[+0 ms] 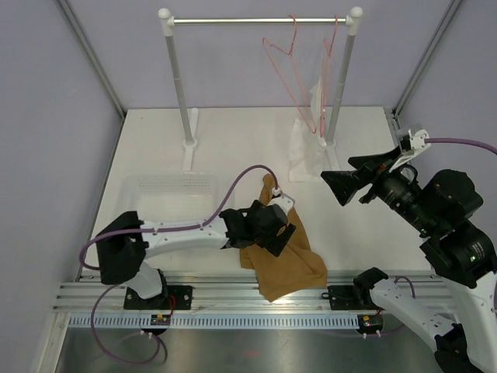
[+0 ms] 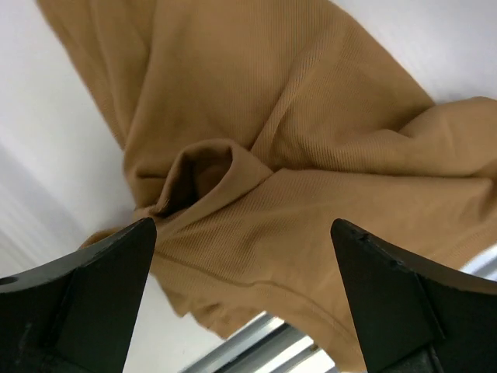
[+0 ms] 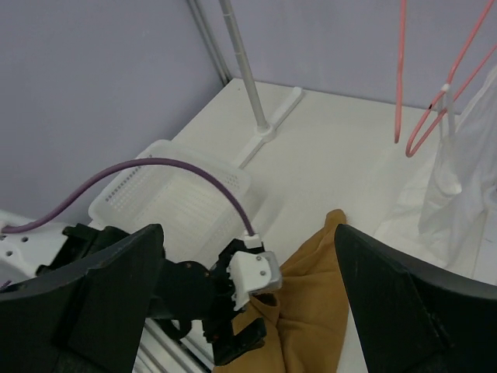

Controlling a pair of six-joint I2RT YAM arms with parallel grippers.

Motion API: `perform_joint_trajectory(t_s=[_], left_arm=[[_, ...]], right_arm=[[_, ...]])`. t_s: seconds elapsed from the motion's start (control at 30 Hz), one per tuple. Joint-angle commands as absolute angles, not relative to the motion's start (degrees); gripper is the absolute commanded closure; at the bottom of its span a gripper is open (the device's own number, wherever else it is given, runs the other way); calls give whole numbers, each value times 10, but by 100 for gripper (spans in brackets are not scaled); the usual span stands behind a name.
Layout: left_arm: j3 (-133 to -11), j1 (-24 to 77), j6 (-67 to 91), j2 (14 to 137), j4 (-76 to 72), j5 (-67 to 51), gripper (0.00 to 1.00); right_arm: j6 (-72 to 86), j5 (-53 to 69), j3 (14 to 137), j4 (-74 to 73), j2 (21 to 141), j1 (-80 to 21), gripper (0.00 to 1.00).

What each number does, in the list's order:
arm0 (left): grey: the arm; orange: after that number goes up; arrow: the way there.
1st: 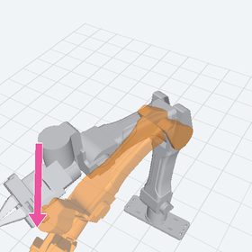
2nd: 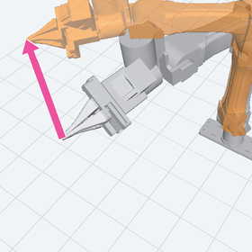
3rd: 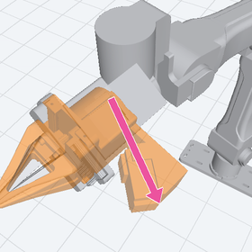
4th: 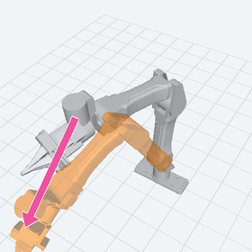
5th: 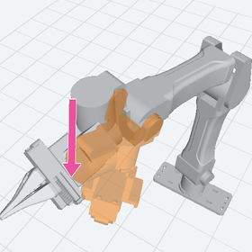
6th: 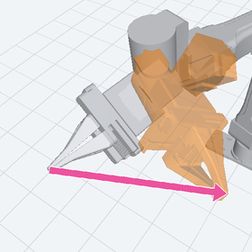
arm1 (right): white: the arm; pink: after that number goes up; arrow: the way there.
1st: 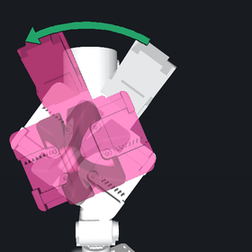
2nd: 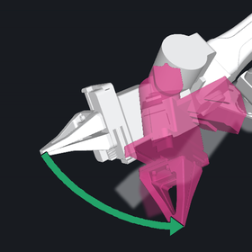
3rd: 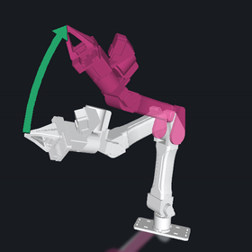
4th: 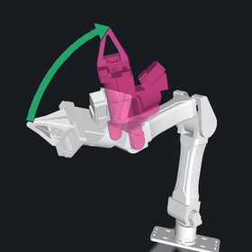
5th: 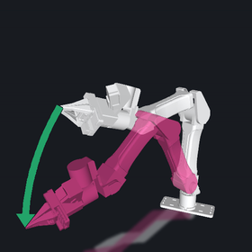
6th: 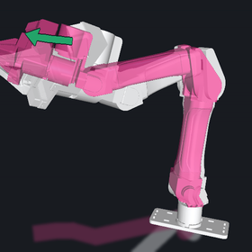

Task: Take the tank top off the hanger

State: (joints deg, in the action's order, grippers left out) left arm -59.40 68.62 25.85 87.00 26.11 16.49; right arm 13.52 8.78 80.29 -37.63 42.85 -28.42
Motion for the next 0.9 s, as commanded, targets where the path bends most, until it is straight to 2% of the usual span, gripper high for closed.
perform_joint_trajectory(t_s=[0.0, 0.3, 0.37, 0.4, 0.43, 0.47, 0.5, 0.87], left_arm=[[-641, 688, 244, 930, 217, 148, 1], [-654, 688, 257, 1070, 180, 90, 2], [-650, 688, 259, 1078, 175, 78, 30], [-649, 688, 263, 1075, 175, 78, 48], [-649, 688, 264, 1071, 178, 88, 66], [-650, 688, 266, 1056, 190, 97, 94], [-652, 688, 269, 1046, 199, 108, 100], [-766, 655, 273, 815, 345, 274, 100]], right_arm=[[140, 136, 778, -381, 411, -284, 1], [144, 146, 735, -396, 364, -284, 0], [145, 149, 733, -396, 361, -284, 1], [144, 149, 733, -396, 360, -284, 0], [144, 150, 733, -396, 359, -284, 1], [144, 152, 733, -395, 358, -284, 1], [144, 152, 731, -393, 358, -284, 1], [149, 145, 709, -379, 351, -284, 0]])
